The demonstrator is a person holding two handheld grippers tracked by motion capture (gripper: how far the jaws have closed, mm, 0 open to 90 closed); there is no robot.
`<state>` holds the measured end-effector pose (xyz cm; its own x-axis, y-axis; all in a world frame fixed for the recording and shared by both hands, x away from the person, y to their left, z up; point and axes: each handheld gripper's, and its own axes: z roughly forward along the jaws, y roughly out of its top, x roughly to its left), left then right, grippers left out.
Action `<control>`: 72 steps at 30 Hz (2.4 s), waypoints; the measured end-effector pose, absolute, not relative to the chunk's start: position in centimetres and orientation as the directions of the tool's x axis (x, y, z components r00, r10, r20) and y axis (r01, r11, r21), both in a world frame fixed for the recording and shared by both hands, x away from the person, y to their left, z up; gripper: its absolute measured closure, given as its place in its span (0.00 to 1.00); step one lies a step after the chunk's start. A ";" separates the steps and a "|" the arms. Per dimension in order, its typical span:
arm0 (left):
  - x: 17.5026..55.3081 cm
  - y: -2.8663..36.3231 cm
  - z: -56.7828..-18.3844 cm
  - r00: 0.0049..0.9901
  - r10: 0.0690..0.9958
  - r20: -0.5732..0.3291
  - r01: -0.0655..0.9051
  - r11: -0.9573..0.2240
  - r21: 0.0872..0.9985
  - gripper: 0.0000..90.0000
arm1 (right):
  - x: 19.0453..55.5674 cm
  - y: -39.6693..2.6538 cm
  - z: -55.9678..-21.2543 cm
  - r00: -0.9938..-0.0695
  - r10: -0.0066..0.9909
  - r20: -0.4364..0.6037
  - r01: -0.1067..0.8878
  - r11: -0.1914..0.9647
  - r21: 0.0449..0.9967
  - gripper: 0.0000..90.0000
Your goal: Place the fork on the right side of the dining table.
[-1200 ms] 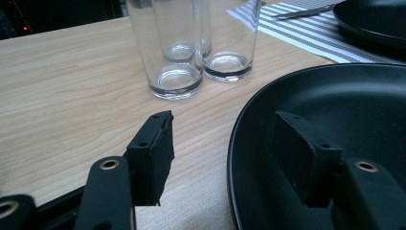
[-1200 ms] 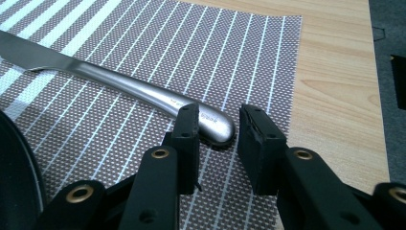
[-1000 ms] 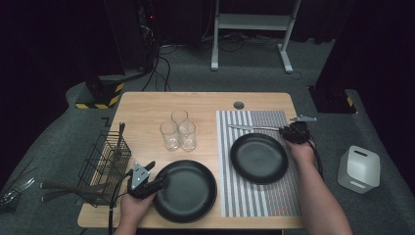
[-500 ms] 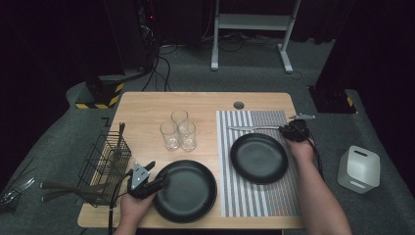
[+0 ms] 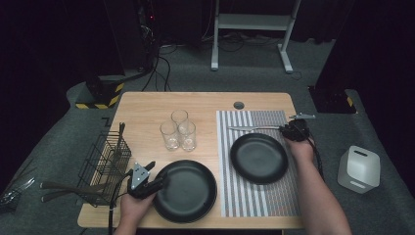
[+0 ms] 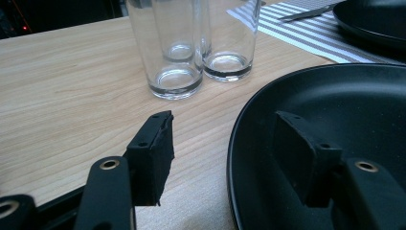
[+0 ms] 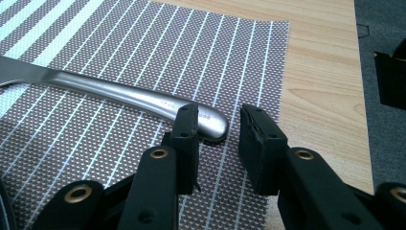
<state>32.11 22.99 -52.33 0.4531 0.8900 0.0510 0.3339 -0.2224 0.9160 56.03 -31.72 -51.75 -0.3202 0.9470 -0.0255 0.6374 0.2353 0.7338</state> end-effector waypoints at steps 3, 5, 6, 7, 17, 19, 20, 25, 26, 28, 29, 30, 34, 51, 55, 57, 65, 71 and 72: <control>32.1 23.0 -52.3 0.453 0.890 0.051 0.333 -0.222 0.916 0.44 | 56.0 -31.6 -51.7 -0.321 0.947 -0.029 0.636 0.239 0.733 0.76; 32.1 23.0 -52.3 0.453 0.890 0.051 0.333 -0.223 0.916 0.44 | 56.1 -31.6 -51.8 -0.321 0.947 -0.027 0.636 0.237 0.735 0.76; 32.1 23.0 -52.3 0.453 0.890 0.052 0.333 -0.223 0.916 0.44 | 56.1 -31.5 -51.8 -0.318 0.948 -0.026 0.636 0.234 0.735 0.76; 32.1 23.0 -52.3 0.453 0.890 0.051 0.333 -0.223 0.916 0.44 | 56.1 -31.5 -51.8 -0.318 0.948 -0.025 0.636 0.233 0.736 0.76; 32.1 23.0 -52.3 0.454 0.889 0.055 0.332 -0.226 0.916 0.44 | 55.6 -31.4 -51.5 -0.329 0.944 -0.033 0.615 0.241 0.750 0.74; 32.1 23.0 -52.3 0.452 0.890 0.053 0.333 -0.224 0.916 0.44 | 55.2 -31.2 -51.1 -0.342 0.939 -0.042 0.597 0.251 0.762 0.73; 32.1 23.0 -52.3 0.452 0.890 0.054 0.333 -0.224 0.916 0.44 | 55.0 -31.1 -50.9 -0.348 0.936 -0.047 0.590 0.257 0.766 0.73; 32.1 23.0 -52.3 0.455 0.889 0.057 0.329 -0.227 0.916 0.44 | 53.2 -30.8 -49.9 -0.371 0.927 -0.048 0.551 0.261 0.793 0.72; 32.1 23.0 -52.3 0.456 0.888 0.056 0.330 -0.227 0.917 0.44 | 52.9 -30.8 -49.8 -0.375 0.926 -0.049 0.545 0.263 0.796 0.71; 32.1 23.0 -52.3 0.457 0.888 0.056 0.329 -0.227 0.916 0.44 | 52.2 -30.8 -49.6 -0.376 0.925 -0.053 0.539 0.265 0.799 0.71; 32.1 23.0 -52.3 0.457 0.888 0.056 0.329 -0.227 0.917 0.44 | 51.8 -30.8 -49.4 -0.376 0.925 -0.051 0.536 0.262 0.803 0.71; 32.1 23.0 -52.3 0.459 0.887 0.056 0.329 -0.227 0.917 0.44 | 51.4 -30.9 -49.2 -0.374 0.926 -0.053 0.532 0.261 0.805 0.71; 32.1 23.0 -52.3 0.459 0.887 0.052 0.331 -0.226 0.916 0.44 | 49.9 -31.2 -48.7 -0.369 0.928 -0.044 0.522 0.246 0.817 0.72; 32.1 23.2 -52.3 0.467 0.884 0.037 0.332 -0.214 0.919 0.44 | 43.7 -30.4 -48.2 -0.365 0.929 -0.059 0.521 0.256 0.814 0.73; 32.1 23.2 -52.4 0.466 0.884 0.037 0.333 -0.214 0.918 0.44 | 42.2 -30.1 -47.9 -0.371 0.926 -0.074 0.506 0.268 0.820 0.72; 32.1 23.2 -52.3 0.466 0.884 0.033 0.334 -0.211 0.919 0.43 | 41.5 -29.9 -47.9 -0.370 0.925 -0.091 0.501 0.281 0.819 0.71; 32.0 23.2 -52.4 0.473 0.881 0.030 0.328 -0.207 0.922 0.43 | 38.6 -29.7 -48.2 -0.356 0.929 -0.105 0.508 0.286 0.813 0.70; 32.0 23.2 -52.4 0.475 0.879 0.029 0.328 -0.208 0.922 0.43 | 36.8 -29.3 -48.2 -0.351 0.931 -0.094 0.504 0.273 0.819 0.69; 32.0 23.2 -52.4 0.477 0.879 0.030 0.326 -0.209 0.922 0.43 | 36.5 -29.1 -48.3 -0.352 0.932 -0.091 0.503 0.270 0.821 0.69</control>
<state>31.98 23.21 -52.37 0.4766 0.8786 0.0301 0.3264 -0.2086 0.9219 36.52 -29.10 -48.31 -0.3521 0.9316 -0.0905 0.5032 0.2699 0.8209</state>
